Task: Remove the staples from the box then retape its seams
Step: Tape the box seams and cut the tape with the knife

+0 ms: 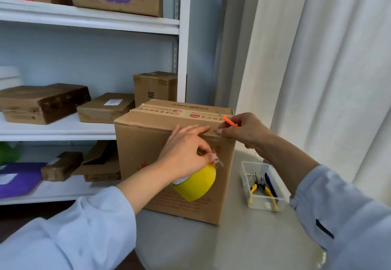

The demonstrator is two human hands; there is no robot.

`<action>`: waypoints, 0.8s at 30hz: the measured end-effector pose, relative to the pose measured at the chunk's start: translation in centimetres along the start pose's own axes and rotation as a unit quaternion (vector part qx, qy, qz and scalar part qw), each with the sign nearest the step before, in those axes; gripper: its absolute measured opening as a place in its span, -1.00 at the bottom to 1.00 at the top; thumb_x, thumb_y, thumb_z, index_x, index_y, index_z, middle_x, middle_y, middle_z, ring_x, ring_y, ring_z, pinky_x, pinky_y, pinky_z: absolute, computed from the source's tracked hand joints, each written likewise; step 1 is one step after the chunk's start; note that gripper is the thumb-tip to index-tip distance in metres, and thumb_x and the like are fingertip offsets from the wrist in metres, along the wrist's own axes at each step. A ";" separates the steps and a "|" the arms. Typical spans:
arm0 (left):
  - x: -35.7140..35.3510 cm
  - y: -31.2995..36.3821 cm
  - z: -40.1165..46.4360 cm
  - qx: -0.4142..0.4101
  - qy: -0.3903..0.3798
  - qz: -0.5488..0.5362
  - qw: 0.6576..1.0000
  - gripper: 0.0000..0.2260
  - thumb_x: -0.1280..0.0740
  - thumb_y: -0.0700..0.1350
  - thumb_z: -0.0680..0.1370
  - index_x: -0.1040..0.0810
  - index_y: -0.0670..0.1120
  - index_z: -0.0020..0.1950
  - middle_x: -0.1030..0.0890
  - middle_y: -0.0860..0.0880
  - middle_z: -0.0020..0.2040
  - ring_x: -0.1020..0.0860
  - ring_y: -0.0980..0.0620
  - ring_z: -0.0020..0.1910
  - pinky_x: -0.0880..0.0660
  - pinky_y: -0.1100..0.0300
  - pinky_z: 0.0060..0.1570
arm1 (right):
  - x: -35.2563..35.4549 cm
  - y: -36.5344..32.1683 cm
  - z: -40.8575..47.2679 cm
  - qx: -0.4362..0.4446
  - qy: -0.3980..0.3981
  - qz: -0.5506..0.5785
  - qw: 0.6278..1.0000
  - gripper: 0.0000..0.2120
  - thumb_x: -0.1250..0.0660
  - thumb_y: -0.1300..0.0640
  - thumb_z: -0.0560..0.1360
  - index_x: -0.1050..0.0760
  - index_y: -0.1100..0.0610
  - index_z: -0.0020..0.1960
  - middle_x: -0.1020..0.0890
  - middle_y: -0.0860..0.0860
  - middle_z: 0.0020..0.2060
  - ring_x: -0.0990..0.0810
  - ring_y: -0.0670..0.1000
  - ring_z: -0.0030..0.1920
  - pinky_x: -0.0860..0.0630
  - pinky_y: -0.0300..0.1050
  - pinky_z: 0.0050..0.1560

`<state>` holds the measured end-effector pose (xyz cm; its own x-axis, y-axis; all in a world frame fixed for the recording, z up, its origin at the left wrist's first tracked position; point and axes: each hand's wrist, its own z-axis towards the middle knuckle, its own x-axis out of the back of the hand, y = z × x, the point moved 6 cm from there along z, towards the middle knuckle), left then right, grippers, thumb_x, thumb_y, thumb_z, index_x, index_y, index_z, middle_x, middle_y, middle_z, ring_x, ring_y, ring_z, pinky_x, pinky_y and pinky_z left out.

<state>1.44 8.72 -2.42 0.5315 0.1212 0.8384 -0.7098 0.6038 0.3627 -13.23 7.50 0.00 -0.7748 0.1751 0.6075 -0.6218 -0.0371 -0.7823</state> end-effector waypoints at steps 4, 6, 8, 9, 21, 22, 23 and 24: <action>-0.2 0.0 0.1 -0.006 -0.001 0.005 1.000 -0.87 -0.36 0.10 0.50 -0.68 0.12 -0.10 -0.28 0.16 0.48 -0.14 0.09 0.48 0.14 0.06 0.46 | 0.2 0.4 0.1 0.004 0.022 0.015 1.000 -0.89 -0.33 0.24 0.50 -0.61 0.15 -0.02 -0.50 -0.01 -0.28 -0.36 -0.09 -0.34 -0.24 -0.30 -0.46; 0.0 -0.2 0.4 -0.004 -0.016 -0.011 1.000 -0.88 -0.36 0.07 0.50 -0.68 0.11 -0.11 -0.31 0.13 0.47 -0.18 0.08 0.47 0.10 0.04 0.45 | 0.1 0.5 0.3 0.027 0.044 -0.015 0.999 -0.87 -0.34 0.21 0.49 -0.63 0.16 0.01 -0.54 0.05 -0.23 -0.42 -0.04 -0.29 -0.29 -0.26 -0.39; 0.8 -0.4 0.6 0.007 -0.028 -0.076 0.997 -0.89 -0.37 0.02 0.51 -0.69 0.10 -0.16 -0.42 0.08 0.41 -0.29 0.12 0.42 -0.06 0.05 0.44 | 0.2 0.5 0.3 0.061 0.068 -0.067 0.994 -0.81 -0.39 0.12 0.48 -0.63 0.14 0.07 -0.56 0.06 -0.20 -0.45 -0.01 -0.22 -0.32 -0.20 -0.29; 1.3 -0.6 0.6 0.020 -0.030 -0.136 0.990 -0.88 -0.37 -0.02 0.51 -0.69 0.08 -0.18 -0.50 0.06 0.33 -0.35 0.17 0.36 -0.18 0.10 0.38 | 0.3 0.4 0.2 0.072 0.077 -0.084 0.991 -0.77 -0.41 0.08 0.47 -0.63 0.13 0.09 -0.58 0.04 -0.18 -0.46 -0.01 -0.19 -0.33 -0.18 -0.24; 2.9 -4.5 -0.9 0.091 0.003 -0.138 0.986 -0.84 -0.30 0.02 0.56 -0.67 0.09 -0.10 -0.39 0.11 0.42 -0.17 0.08 0.49 0.13 -0.17 0.46 | -1.9 -3.2 0.7 0.074 0.001 -0.107 0.991 -0.70 -0.41 0.17 0.45 -0.56 0.14 0.18 -0.55 0.03 -0.08 -0.51 -0.04 -0.13 -0.40 -0.28 -0.25; 3.1 -4.5 -1.0 0.092 0.009 -0.149 0.984 -0.84 -0.29 0.03 0.56 -0.67 0.09 -0.09 -0.40 0.11 0.41 -0.20 0.06 0.48 0.07 -0.18 0.46 | -1.9 -3.3 1.0 0.074 0.019 -0.106 0.991 -0.69 -0.40 0.18 0.45 -0.56 0.14 0.19 -0.57 0.06 -0.01 -0.52 -0.01 -0.06 -0.44 -0.24 -0.16; 3.4 -4.6 -1.0 0.096 0.015 -0.159 0.982 -0.84 -0.30 0.04 0.56 -0.67 0.10 -0.09 -0.43 0.12 0.39 -0.25 0.05 0.46 0.00 -0.18 0.44 | -1.7 -3.1 1.4 0.069 0.040 -0.111 0.991 -0.68 -0.41 0.17 0.45 -0.55 0.12 0.20 -0.59 0.07 0.05 -0.53 0.02 0.01 -0.47 -0.18 -0.07; 3.9 -4.8 -1.1 0.101 0.023 -0.164 0.981 -0.85 -0.30 0.05 0.56 -0.67 0.11 -0.09 -0.44 0.12 0.38 -0.29 0.05 0.43 -0.06 -0.17 0.43 | -1.6 -3.0 1.6 0.063 0.059 -0.125 0.988 -0.67 -0.42 0.15 0.45 -0.54 0.09 0.21 -0.59 0.05 0.09 -0.54 0.03 0.07 -0.48 -0.14 0.01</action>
<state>7.46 7.16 -1.36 0.7636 -0.0151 0.6455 -0.5718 0.4485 0.6869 -10.32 5.72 1.55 -0.5817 0.3071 0.7532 -0.8068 -0.1000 -0.5823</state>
